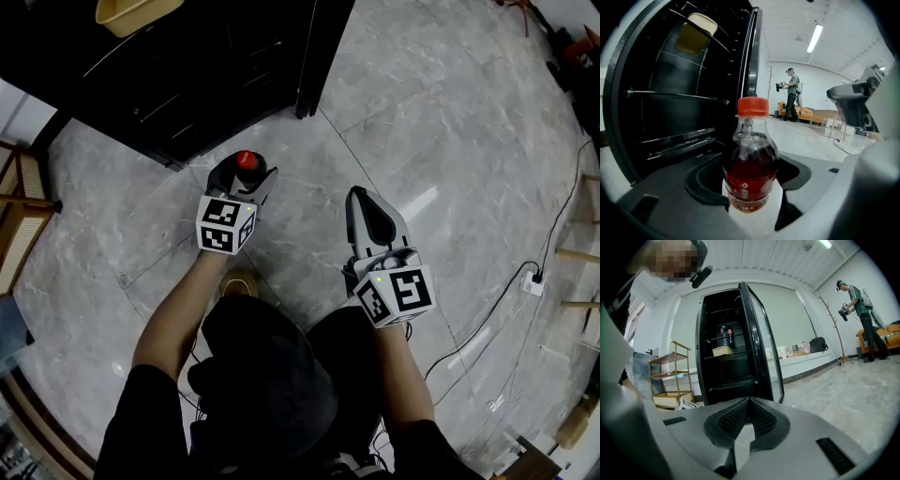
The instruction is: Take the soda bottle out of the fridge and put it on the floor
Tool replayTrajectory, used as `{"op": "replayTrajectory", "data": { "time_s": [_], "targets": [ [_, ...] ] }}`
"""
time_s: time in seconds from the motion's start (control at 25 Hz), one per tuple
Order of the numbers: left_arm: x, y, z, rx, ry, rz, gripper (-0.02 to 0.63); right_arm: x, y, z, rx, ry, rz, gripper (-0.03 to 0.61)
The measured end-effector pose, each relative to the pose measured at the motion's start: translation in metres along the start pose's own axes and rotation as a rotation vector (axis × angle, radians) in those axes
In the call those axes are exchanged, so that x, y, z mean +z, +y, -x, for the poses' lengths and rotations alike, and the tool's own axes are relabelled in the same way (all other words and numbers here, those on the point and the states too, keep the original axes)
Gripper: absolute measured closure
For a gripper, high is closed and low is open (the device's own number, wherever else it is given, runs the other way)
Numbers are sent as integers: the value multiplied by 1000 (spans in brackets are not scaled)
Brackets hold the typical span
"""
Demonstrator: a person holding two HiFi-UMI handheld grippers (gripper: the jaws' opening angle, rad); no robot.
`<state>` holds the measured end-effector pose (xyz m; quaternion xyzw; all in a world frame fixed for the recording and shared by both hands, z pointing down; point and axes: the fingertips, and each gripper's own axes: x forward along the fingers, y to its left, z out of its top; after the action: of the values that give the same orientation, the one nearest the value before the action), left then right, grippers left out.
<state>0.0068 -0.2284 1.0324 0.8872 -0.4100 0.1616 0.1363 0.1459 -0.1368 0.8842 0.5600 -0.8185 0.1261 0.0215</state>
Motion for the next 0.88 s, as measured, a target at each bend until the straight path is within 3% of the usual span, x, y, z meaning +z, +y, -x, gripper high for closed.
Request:
{"op": "replayTrajectory", "data": {
  "time_s": [0.52,0.88],
  "targets": [
    [-90,1,-36,-13,61,17,305,4,-7,4,-3,-26,-30,555],
    [-93,-5,-40,-11,58,-35,305,2,-11,1,-5,-30,-37,555]
  ]
}}
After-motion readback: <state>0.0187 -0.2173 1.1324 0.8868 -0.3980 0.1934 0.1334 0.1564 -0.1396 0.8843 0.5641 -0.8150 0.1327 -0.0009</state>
